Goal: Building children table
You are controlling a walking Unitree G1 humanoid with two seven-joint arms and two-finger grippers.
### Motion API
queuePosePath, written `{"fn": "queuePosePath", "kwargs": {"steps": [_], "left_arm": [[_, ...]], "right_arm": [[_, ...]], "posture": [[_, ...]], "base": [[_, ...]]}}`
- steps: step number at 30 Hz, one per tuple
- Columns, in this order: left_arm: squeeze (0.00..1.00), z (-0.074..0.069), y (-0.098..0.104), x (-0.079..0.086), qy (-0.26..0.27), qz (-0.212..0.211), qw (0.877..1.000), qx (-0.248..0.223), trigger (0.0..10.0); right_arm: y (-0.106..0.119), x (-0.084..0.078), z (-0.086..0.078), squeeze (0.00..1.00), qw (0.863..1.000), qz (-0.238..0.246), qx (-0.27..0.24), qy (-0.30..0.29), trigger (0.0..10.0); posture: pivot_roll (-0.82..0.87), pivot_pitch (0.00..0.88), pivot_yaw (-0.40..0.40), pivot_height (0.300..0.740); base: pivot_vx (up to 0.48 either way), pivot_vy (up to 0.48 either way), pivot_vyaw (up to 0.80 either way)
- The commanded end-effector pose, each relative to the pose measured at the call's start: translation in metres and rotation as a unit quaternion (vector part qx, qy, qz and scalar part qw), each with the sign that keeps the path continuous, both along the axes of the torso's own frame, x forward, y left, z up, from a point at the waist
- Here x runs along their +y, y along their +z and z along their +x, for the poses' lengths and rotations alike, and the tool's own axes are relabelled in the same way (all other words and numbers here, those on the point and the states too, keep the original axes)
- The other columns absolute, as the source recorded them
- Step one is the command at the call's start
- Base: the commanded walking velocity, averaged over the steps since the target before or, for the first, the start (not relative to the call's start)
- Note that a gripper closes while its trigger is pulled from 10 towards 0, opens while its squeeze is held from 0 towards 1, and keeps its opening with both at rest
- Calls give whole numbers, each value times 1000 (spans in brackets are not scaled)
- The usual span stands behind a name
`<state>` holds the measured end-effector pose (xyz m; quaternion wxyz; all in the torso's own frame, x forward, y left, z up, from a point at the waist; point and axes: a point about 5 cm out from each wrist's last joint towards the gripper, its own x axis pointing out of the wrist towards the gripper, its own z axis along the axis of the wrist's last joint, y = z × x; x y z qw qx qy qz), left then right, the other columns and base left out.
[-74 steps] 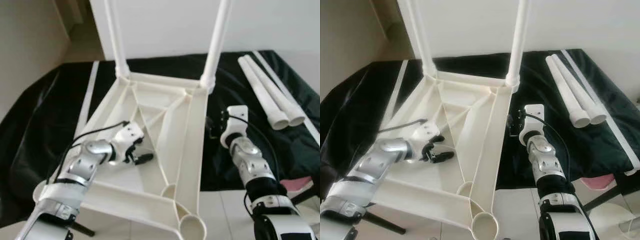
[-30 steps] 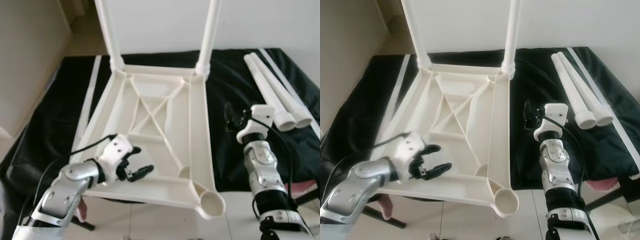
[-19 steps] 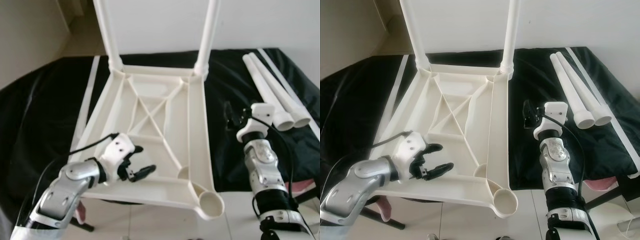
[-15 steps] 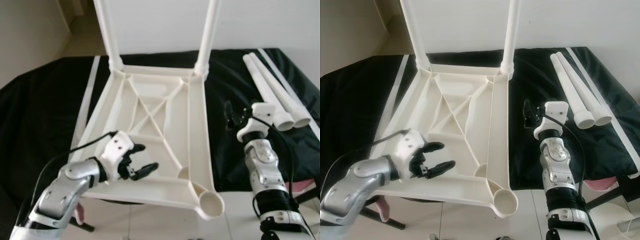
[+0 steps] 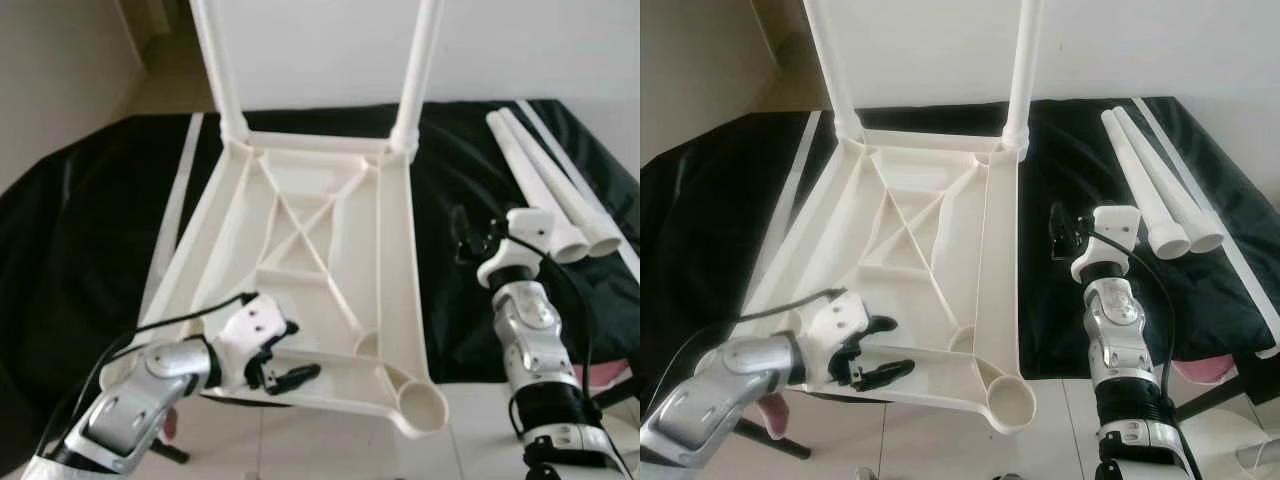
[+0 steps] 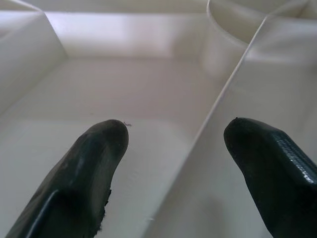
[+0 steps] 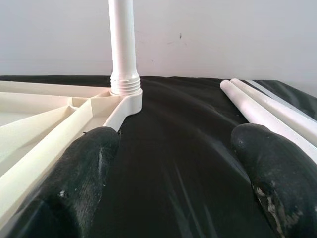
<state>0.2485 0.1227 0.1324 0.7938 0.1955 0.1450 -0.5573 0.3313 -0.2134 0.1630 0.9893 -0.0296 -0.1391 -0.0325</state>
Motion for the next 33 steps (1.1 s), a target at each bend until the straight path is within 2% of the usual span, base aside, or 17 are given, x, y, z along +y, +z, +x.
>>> {"fn": "queuePosePath", "kwargs": {"steps": [1,2,4,5,8,11,12,15,17,21,24,27,30,33], "left_arm": [[0,9,-9,1,38,18,999,-4,10000],[0,9,-9,1,38,18,999,-4,10000],[0,23,-9,0,89,16,996,-24,10000],[0,23,-9,0,89,16,996,-24,10000],[0,40,-6,-7,141,4,989,-41,10000],[0,48,-5,-9,168,3,985,-50,10000],[0,56,-4,-12,194,0,980,-51,10000],[0,62,-3,-13,214,0,975,-55,10000],[0,68,1,-16,229,-11,971,-60,10000],[0,78,12,-23,273,-46,958,-72,10000],[0,78,15,-25,276,-59,957,-70,10000],[0,73,23,-30,245,-83,963,-80,10000],[0,63,27,-34,191,-115,973,-63,10000],[0,43,38,-41,96,-158,982,-41,10000]], "right_arm": [[-1,-2,-1,0,1000,4,5,-3,10000],[-1,-2,-1,0,1000,4,5,-3,10000],[-1,-3,0,0,1000,4,6,-5,10000],[-1,-3,0,0,1000,4,6,-5,10000],[-2,-4,0,0,1000,9,8,-12,10000],[-1,-5,1,0,1000,10,8,-16,10000],[0,-6,2,0,1000,11,9,-22,10000],[1,-7,3,0,1000,13,11,-24,10000],[1,-10,3,0,999,12,15,-31,10000],[-3,-31,5,0,996,-4,44,-81,10000],[-3,-38,5,0,994,-11,53,-98,10000],[0,-53,5,0,989,-23,58,-131,10000],[2,-60,6,0,987,-20,61,-149,10000],[3,-71,6,0,983,-18,71,-169,10000]], "posture": [[-24,94,13,740],[-24,94,13,740],[-24,97,12,740],[-24,97,12,740],[-26,98,14,740],[-29,99,17,740],[-32,98,20,740],[-35,98,22,740],[-42,97,27,740],[-45,96,29,740],[-45,97,30,740],[-43,98,31,740],[-44,100,35,740],[-47,106,42,740]], "base": [[0,0,0],[0,0,0],[0,0,0],[0,0,0],[0,0,0],[0,0,0],[0,0,0],[0,0,0],[0,0,0],[0,0,0],[0,0,0],[0,0,0],[0,0,0],[0,0,0]]}}
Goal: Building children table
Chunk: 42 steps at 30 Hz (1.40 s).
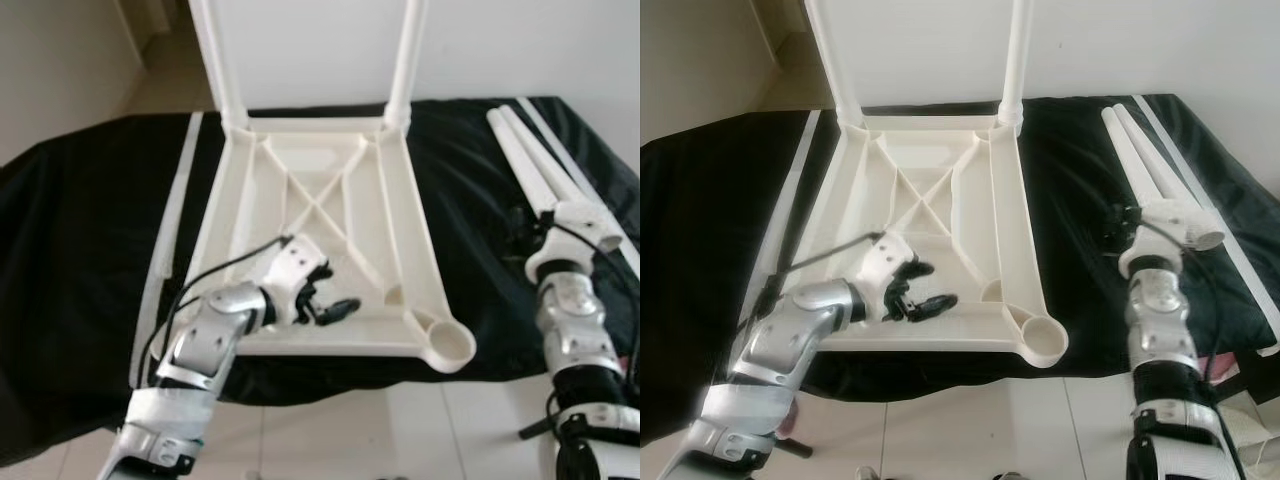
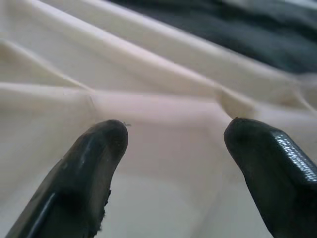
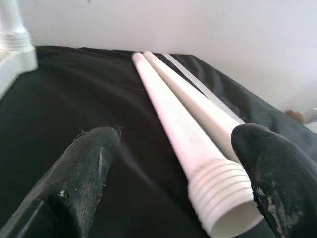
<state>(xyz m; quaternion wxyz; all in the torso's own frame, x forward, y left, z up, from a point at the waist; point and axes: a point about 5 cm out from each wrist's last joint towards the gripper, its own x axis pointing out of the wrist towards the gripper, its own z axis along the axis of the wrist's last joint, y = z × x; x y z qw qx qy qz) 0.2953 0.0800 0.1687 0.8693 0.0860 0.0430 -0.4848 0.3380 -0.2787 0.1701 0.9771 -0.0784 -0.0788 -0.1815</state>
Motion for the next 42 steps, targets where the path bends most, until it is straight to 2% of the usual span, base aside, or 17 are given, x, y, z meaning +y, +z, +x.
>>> {"fn": "queuePosePath", "kwargs": {"steps": [1,7,10,12,25,42], "left_arm": [[0,-9,4,0,-22,-14,1000,-2,10000],[0,-23,13,-3,-85,-27,996,3,10000],[0,-25,16,-3,-98,-33,995,7,10000],[0,-27,23,-6,-106,-44,993,11,10000],[0,-30,25,-5,-87,-48,995,16,10000],[0,-38,29,-8,-97,-50,993,34,10000]], "right_arm": [[-5,-9,-1,0,1000,11,19,-21,10000],[-4,-18,0,0,999,14,28,-41,10000],[-3,-20,0,0,999,14,27,-45,10000],[-1,-27,-2,0,998,15,24,-56,10000],[0,-34,-3,0,997,15,28,-66,10000],[0,-36,7,0,997,54,54,-27,10000]], "posture": [[-47,109,44,740],[-53,122,57,740],[-54,131,63,740],[-54,144,68,740],[-50,157,77,740],[-42,199,90,740]], "base": [[0,0,0],[0,0,0],[0,0,0],[0,0,0],[0,0,0],[0,0,0]]}}
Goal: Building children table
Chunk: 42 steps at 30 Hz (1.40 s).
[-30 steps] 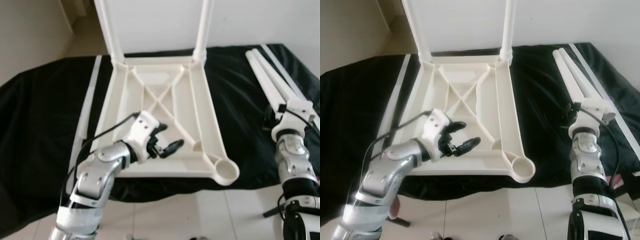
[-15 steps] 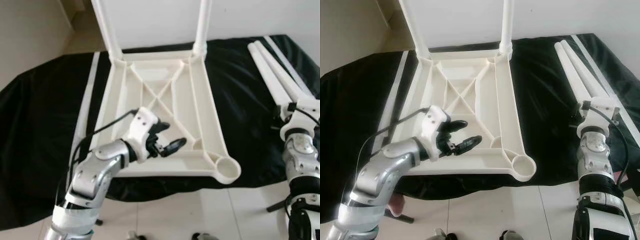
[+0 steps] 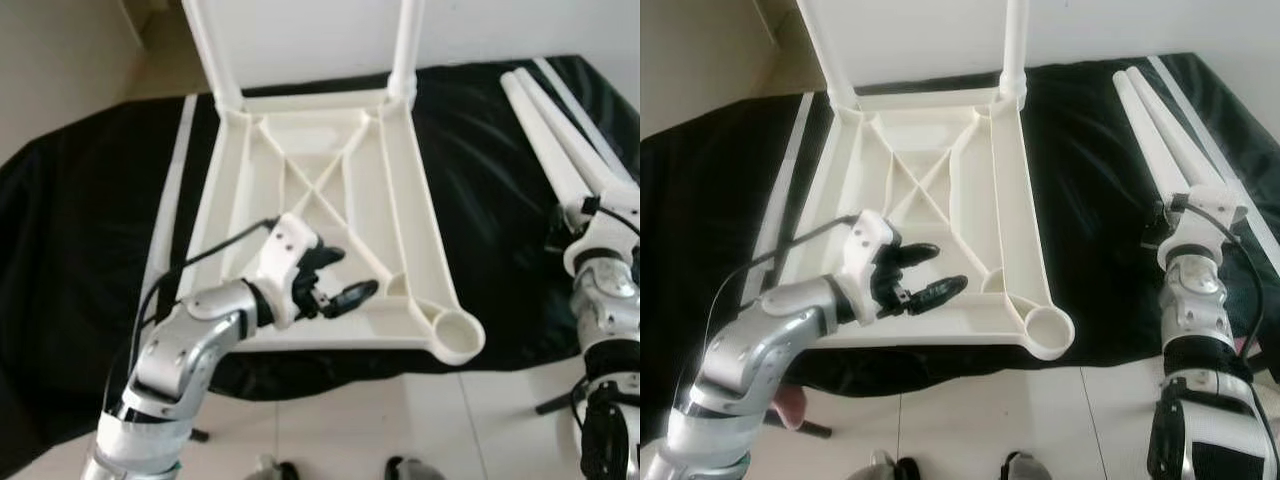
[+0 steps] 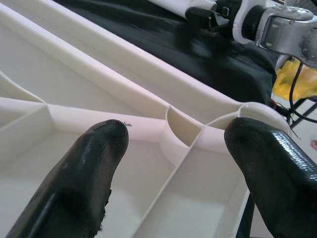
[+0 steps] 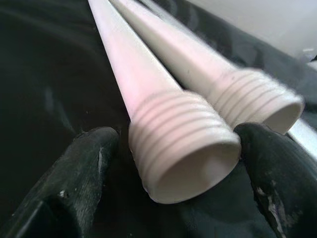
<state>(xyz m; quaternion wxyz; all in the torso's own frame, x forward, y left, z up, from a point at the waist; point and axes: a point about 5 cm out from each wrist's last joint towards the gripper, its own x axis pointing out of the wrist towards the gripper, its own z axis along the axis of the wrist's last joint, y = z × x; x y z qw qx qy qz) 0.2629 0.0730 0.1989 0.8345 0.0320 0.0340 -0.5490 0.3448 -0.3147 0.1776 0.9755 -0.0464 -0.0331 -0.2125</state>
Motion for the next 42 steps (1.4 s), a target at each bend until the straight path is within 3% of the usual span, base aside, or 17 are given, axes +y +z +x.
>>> {"fn": "queuePosePath", "kwargs": {"steps": [1,21,22,24,25,27,28,29,37,42], "left_arm": [[0,-7,-1,0,-26,1,1000,9,10000],[0,-9,1,-4,-25,0,999,20,10000],[0,-8,1,-4,-24,0,1000,20,10000],[0,-8,1,-4,-24,0,1000,20,10000],[0,-6,2,-5,-20,-2,1000,23,10000],[0,-5,2,-6,-16,-4,1000,25,10000],[0,-5,2,-8,-15,-6,1000,26,10000],[0,-5,2,-10,-13,-11,999,27,10000],[0,-6,0,-16,-12,-22,999,34,10000],[0,-9,-1,-32,-19,-40,998,40,10000]], "right_arm": [[-8,1,1,0,1000,17,19,9,10000],[-7,12,10,0,995,25,28,95,10000],[-8,12,11,0,994,32,30,99,4353],[-8,12,11,0,994,32,30,99,4353],[-10,16,12,0,992,32,35,117,0],[-13,19,12,0,990,33,41,129,0],[-15,22,12,0,989,33,45,137,8510],[-18,25,11,0,988,33,46,141,10000],[-26,37,6,0,986,29,40,158,10000],[-37,67,-10,0,982,30,8,187,10000]], "posture": [[-42,199,90,740],[-38,210,97,740],[-40,209,97,740],[-40,209,97,740],[-44,205,94,740],[-49,203,90,740],[-54,199,81,740],[-56,198,79,740],[-72,187,67,740],[-99,165,23,740]], "base": [[0,0,0],[0,0,0],[0,0,0],[0,0,0],[0,0,0],[0,0,0],[0,0,0],[0,0,0],[0,0,0],[0,0,0]]}}
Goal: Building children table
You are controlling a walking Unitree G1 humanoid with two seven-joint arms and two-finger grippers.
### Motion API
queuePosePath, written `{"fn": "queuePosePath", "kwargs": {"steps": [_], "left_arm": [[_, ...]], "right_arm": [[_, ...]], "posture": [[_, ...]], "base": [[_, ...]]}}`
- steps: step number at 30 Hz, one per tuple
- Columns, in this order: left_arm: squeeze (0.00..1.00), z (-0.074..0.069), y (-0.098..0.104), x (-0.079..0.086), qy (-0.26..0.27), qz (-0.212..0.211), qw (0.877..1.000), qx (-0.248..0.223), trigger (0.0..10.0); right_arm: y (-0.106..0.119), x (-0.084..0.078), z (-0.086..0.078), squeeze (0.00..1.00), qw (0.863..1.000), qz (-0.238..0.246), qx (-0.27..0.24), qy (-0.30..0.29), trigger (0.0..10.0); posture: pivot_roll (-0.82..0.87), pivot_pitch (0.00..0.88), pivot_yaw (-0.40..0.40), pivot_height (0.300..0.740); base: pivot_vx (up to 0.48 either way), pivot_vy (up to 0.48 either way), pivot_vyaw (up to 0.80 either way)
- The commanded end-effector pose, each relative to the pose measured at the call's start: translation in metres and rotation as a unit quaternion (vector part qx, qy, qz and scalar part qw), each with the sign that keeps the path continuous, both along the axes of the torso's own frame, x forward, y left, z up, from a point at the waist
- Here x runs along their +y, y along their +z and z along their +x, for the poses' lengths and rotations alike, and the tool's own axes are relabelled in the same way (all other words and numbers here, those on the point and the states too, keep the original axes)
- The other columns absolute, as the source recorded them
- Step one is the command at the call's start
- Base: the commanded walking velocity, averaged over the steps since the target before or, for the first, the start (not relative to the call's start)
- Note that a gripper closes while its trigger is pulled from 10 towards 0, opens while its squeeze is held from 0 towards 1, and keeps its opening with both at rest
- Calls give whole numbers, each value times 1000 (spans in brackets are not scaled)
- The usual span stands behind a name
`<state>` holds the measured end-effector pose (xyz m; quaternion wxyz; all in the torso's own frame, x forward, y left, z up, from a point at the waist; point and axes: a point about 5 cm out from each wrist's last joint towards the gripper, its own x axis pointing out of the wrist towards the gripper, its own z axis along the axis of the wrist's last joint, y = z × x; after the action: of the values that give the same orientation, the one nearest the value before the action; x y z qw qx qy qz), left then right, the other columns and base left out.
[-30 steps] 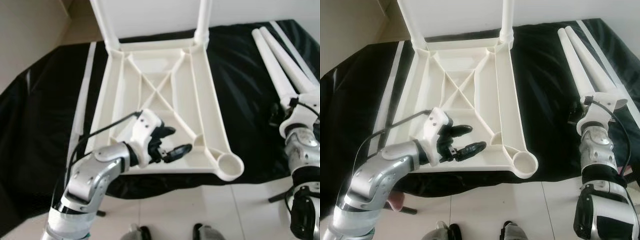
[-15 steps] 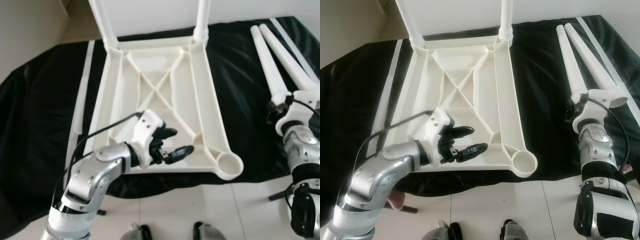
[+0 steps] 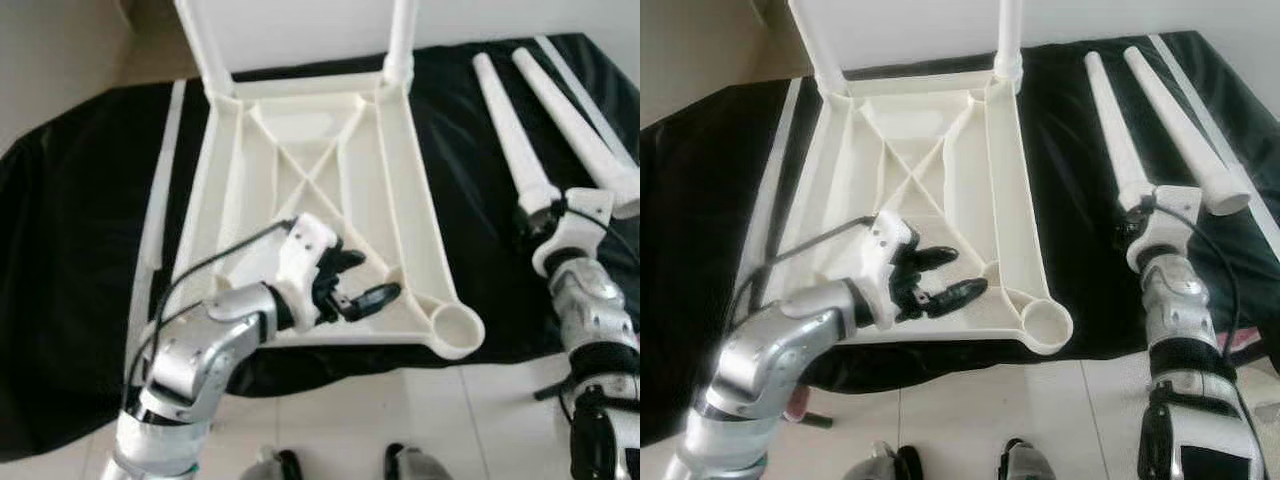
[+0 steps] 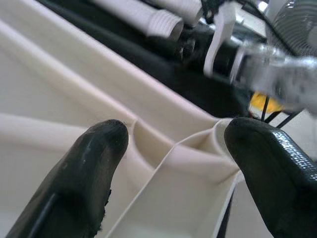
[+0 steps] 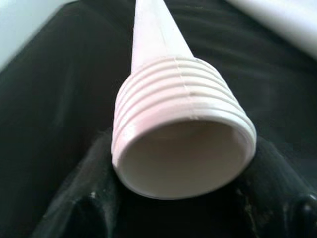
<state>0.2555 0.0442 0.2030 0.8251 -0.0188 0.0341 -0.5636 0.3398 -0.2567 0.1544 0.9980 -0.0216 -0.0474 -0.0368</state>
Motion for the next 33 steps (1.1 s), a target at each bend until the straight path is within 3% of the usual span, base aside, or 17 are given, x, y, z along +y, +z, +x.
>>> {"fn": "queuePosePath", "kwargs": {"steps": [1,6,9,12,14,16,22,29,30,33], "left_arm": [[0,-1,-6,-3,-4,3,1000,11,10000],[0,1,-8,-6,9,-2,1000,15,10000],[0,2,-7,-7,12,-4,1000,14,10000],[0,2,-7,-4,24,-6,1000,10,10000],[0,2,-7,-4,24,-6,1000,10,10000],[0,4,-7,0,35,-5,999,6,10000],[0,7,-6,2,42,-6,999,3,10000],[0,10,-6,-2,33,0,999,-7,10000],[0,11,-5,-2,31,2,999,-10,10000],[0,10,-4,-1,27,2,1000,-14,10000]], "right_arm": [[-14,9,-5,0,1000,10,20,10,10000],[-17,34,-27,0,999,46,-21,13,10000],[-17,36,-32,0,998,53,-26,6,10000],[-22,48,-52,0,997,67,-30,-17,10000],[-22,48,-52,0,997,67,-30,-17,10000],[-27,55,-71,0,997,68,-23,-34,10000],[-31,48,-88,0,996,61,-10,-71,10000],[-23,40,-87,0,996,53,-12,-74,10000],[-19,35,-87,1000,995,47,-22,-80,10000],[-10,26,-87,1000,994,45,-44,-84,10000]], "posture": [[-99,165,23,740],[-97,155,0,740],[-93,149,-10,740],[-86,142,-25,740],[-86,142,-25,740],[-86,135,-28,740],[-98,128,-21,740],[-115,118,-4,740],[-117,115,-1,740],[-121,108,3,740]], "base": [[0,0,0],[0,0,0],[0,0,0],[0,0,0],[0,0,0],[0,0,0],[0,0,0],[0,0,0],[0,0,0],[0,0,0]]}}
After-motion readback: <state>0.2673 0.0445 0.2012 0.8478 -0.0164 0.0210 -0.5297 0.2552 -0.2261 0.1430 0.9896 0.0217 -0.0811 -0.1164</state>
